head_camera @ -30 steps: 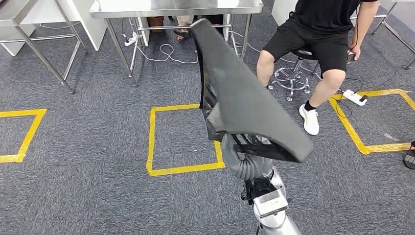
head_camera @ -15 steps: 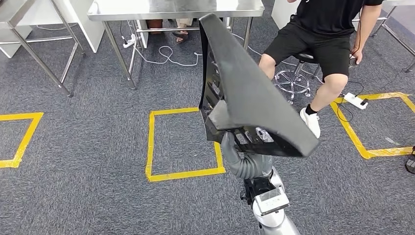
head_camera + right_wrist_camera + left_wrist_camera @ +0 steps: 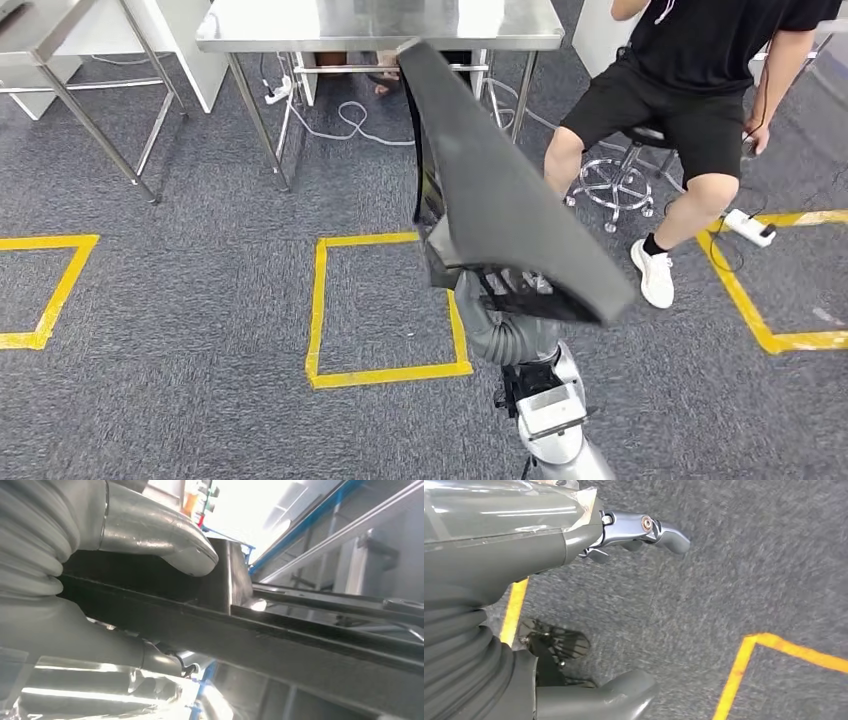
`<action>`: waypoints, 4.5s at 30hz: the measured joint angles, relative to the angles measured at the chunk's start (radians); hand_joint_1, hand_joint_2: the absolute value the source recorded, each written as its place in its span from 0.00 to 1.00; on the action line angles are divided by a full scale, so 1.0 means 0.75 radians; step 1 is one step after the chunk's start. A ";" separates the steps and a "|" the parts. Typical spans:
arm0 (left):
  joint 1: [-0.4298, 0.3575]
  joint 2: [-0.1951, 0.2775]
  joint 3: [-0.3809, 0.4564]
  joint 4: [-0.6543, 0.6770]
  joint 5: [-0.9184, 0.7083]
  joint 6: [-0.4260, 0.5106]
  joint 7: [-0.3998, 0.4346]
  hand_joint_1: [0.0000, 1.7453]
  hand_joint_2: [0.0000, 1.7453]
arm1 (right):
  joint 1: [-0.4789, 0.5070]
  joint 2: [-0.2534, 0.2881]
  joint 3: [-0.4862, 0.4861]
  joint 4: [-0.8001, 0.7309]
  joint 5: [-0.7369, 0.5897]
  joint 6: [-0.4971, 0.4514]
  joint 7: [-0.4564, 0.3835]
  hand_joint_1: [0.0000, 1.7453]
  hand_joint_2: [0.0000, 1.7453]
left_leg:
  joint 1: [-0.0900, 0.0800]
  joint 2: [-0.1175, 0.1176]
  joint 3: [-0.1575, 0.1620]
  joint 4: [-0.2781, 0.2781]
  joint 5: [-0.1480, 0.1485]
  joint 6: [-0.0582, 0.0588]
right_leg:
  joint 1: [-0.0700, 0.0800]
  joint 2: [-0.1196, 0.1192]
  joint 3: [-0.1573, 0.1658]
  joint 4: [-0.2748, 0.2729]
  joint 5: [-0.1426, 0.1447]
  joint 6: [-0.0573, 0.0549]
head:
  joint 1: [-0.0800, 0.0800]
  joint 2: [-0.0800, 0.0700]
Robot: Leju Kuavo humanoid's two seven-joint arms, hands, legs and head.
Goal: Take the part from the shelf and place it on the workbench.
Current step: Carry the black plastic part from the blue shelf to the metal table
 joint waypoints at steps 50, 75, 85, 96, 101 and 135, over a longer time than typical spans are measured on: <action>-0.019 0.004 0.024 0.001 -0.041 0.126 0.046 0.00 1.00 | -0.031 0.010 -0.011 0.015 -0.070 -0.054 -0.011 1.00 1.00 | -0.001 0.022 -0.165 0.017 0.138 -0.031 | -0.002 0.005 0.153 -0.029 -0.104 0.011 | -0.001 0.000; -0.023 -0.005 0.027 0.001 -0.040 0.133 0.037 0.00 1.00 | -0.061 0.006 -0.011 0.031 -0.086 -0.046 -0.013 1.00 1.00 | -0.030 0.070 -0.124 0.008 0.105 0.026 | 0.024 -0.040 0.081 -0.027 -0.056 -0.011 | 0.004 0.000; -0.021 -0.003 0.037 0.000 -0.038 0.140 0.035 0.00 1.00 | -0.070 0.009 -0.008 0.046 -0.088 -0.045 -0.015 1.00 1.00 | 0.036 0.028 -0.261 0.261 0.027 -0.066 | -0.010 0.049 0.115 -0.042 -0.043 -0.034 | 0.001 0.000; -0.025 -0.005 0.040 0.001 -0.047 0.136 0.031 0.00 1.00 | -0.087 0.008 -0.006 0.063 -0.077 -0.049 -0.013 1.00 1.00 | 0.014 -0.018 -0.138 -0.011 0.126 -0.023 | -0.003 0.087 0.113 -0.050 -0.049 -0.001 | 0.003 0.000; -0.025 -0.006 0.039 0.001 -0.056 0.138 0.029 0.00 1.00 | -0.089 0.007 0.001 0.075 -0.070 -0.052 -0.008 1.00 1.00 | 0.001 -0.019 -0.139 -0.010 0.126 -0.005 | -0.011 0.084 0.113 -0.054 -0.048 0.001 | 0.003 0.000; -0.015 -0.001 0.041 0.001 -0.076 0.145 0.014 0.00 1.00 | -0.105 0.002 0.046 0.113 -0.077 -0.050 0.032 1.00 1.00 | 0.008 0.026 -0.080 -0.017 0.068 -0.015 | -0.012 -0.003 0.064 -0.025 -0.033 0.025 | 0.007 0.000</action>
